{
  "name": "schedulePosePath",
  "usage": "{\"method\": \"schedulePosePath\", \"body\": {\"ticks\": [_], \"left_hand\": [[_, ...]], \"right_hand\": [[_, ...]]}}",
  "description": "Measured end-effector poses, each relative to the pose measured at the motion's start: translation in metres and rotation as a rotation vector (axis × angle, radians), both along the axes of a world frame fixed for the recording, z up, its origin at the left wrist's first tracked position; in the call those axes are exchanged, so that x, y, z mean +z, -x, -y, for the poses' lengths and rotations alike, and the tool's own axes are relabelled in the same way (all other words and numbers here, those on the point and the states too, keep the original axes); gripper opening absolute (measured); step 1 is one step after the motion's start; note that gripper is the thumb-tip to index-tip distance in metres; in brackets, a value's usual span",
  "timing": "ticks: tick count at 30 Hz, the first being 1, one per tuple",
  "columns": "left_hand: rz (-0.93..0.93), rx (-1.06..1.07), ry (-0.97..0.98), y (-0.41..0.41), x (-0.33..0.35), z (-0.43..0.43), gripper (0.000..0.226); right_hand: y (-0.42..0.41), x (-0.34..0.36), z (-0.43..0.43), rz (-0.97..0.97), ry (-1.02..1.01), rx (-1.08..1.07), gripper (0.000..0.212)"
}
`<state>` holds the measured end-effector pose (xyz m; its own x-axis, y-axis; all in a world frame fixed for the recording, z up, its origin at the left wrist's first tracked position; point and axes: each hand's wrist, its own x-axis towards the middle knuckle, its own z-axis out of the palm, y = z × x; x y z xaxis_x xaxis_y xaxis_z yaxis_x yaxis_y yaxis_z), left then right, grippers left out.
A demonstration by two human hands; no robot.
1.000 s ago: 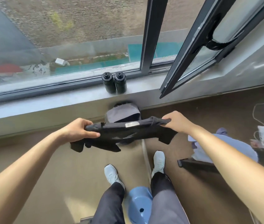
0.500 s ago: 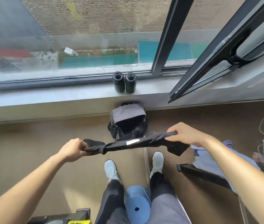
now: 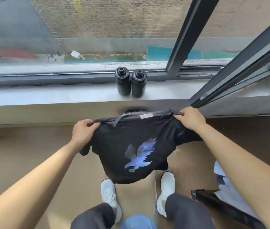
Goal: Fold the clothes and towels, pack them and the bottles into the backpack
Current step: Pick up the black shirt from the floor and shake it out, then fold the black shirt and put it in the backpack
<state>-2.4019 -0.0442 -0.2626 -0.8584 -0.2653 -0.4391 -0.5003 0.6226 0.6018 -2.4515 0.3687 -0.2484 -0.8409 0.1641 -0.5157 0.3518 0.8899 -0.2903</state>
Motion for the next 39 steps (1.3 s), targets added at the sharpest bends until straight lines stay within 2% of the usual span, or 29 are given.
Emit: {"method": "schedulePosePath", "body": {"ticks": [6,11,13,16,20,22,25,26,27,28,29,30,32,34,37,39], "left_hand": [[-0.064,0.228,-0.043,0.037,-0.158,-0.007,0.041],[-0.126,0.353,-0.136,0.070,-0.247,-0.014,0.067],[-0.198,0.353,-0.145,0.084,-0.276,-0.014,0.065],[-0.311,0.273,-0.111,0.100,-0.303,-0.016,0.046],[-0.348,0.172,-0.168,0.102,-0.321,-0.009,0.047],[-0.316,0.141,-0.253,0.090,-0.319,-0.009,0.048],[-0.233,0.138,-0.353,0.064,-0.318,-0.013,0.018],[-0.207,0.125,-0.331,0.055,-0.317,-0.014,0.009],[-0.172,0.095,-0.292,0.047,-0.318,-0.010,0.013],[-0.143,0.048,-0.256,0.042,-0.324,-0.005,0.034],[-0.118,0.004,-0.222,0.038,-0.329,0.000,0.050],[-0.093,-0.028,-0.190,0.035,-0.334,0.003,0.054],[-0.062,-0.066,-0.106,0.026,-0.340,0.004,0.036],[-0.044,-0.074,-0.040,0.022,-0.349,0.010,0.017],[-0.088,-0.026,-0.058,0.025,-0.348,0.025,0.039],[-0.170,0.040,-0.136,0.025,-0.335,0.029,0.035]], "right_hand": [[0.025,-0.154,0.011,-0.272,0.014,-0.086,0.042],[0.039,-0.240,0.019,-0.417,0.150,-0.130,0.054],[0.045,-0.265,0.019,-0.456,0.199,-0.147,0.051],[0.056,-0.295,0.014,-0.514,0.246,-0.166,0.046],[0.062,-0.312,0.010,-0.496,0.263,-0.090,0.029],[0.060,-0.314,0.006,-0.416,0.350,-0.034,0.028],[0.049,-0.318,0.001,-0.324,0.339,0.058,0.081],[0.042,-0.318,0.004,-0.331,0.250,0.077,0.084],[0.033,-0.317,0.008,-0.378,0.147,0.111,0.078],[0.023,-0.315,0.015,-0.462,0.071,0.170,0.068],[0.013,-0.313,0.024,-0.544,0.058,0.254,0.059],[0.002,-0.309,0.037,-0.592,0.086,0.353,0.051],[-0.017,-0.304,0.066,-0.611,0.121,0.597,0.042],[-0.029,-0.305,0.098,-0.604,0.105,0.796,0.043],[-0.037,-0.308,0.146,-0.645,0.100,0.921,0.046],[-0.033,-0.315,0.171,-0.668,0.098,0.920,0.048]]}}
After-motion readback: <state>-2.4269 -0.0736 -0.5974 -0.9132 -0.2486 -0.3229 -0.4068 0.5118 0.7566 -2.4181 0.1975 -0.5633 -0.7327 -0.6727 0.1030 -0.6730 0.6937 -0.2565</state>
